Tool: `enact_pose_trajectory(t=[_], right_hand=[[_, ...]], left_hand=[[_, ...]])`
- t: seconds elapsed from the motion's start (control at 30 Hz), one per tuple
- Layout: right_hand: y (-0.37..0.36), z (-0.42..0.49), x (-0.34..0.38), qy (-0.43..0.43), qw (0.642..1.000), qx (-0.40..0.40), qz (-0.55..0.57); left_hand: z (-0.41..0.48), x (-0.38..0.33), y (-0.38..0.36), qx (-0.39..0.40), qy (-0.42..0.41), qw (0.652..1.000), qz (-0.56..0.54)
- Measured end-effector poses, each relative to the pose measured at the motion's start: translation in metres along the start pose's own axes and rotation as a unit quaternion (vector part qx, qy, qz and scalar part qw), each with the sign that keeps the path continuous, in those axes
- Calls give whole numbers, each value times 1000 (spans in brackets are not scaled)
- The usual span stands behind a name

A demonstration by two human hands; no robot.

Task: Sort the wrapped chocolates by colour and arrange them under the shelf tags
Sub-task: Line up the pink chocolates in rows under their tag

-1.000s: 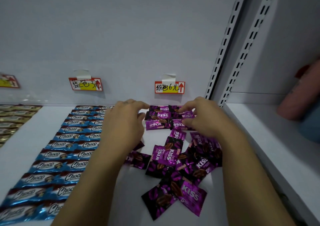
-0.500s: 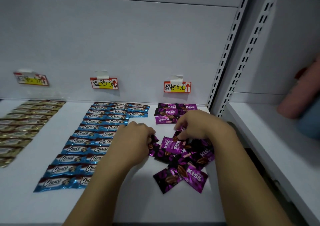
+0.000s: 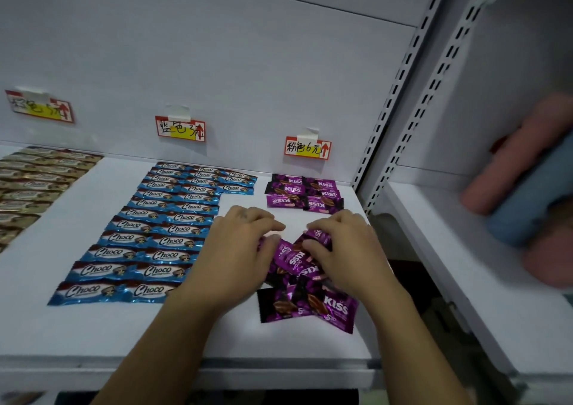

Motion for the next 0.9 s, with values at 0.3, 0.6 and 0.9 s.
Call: enact_pose_trajectory(t=[0.3, 0.6, 0.9], right_hand=[[-7, -9, -17, -58, 998, -31, 5], [4, -19, -18, -46, 980, -37, 192], [5, -9, -32, -78, 982, 19, 169]], left_hand=[[-5, 4, -10, 70, -14, 996, 61], [15, -2, -5, 43, 47, 997, -36], [34, -7, -29, 216, 127, 967, -43]])
Point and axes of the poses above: each hand's wrist, its own z-axis towards the middle knuckle, its own y-axis out of the back of the hand, x = y × z, the point moved 6 cm from there along z, towards the middle knuckle, and after that the axes turned 3 degrees about -x, right-handed, at the moved point
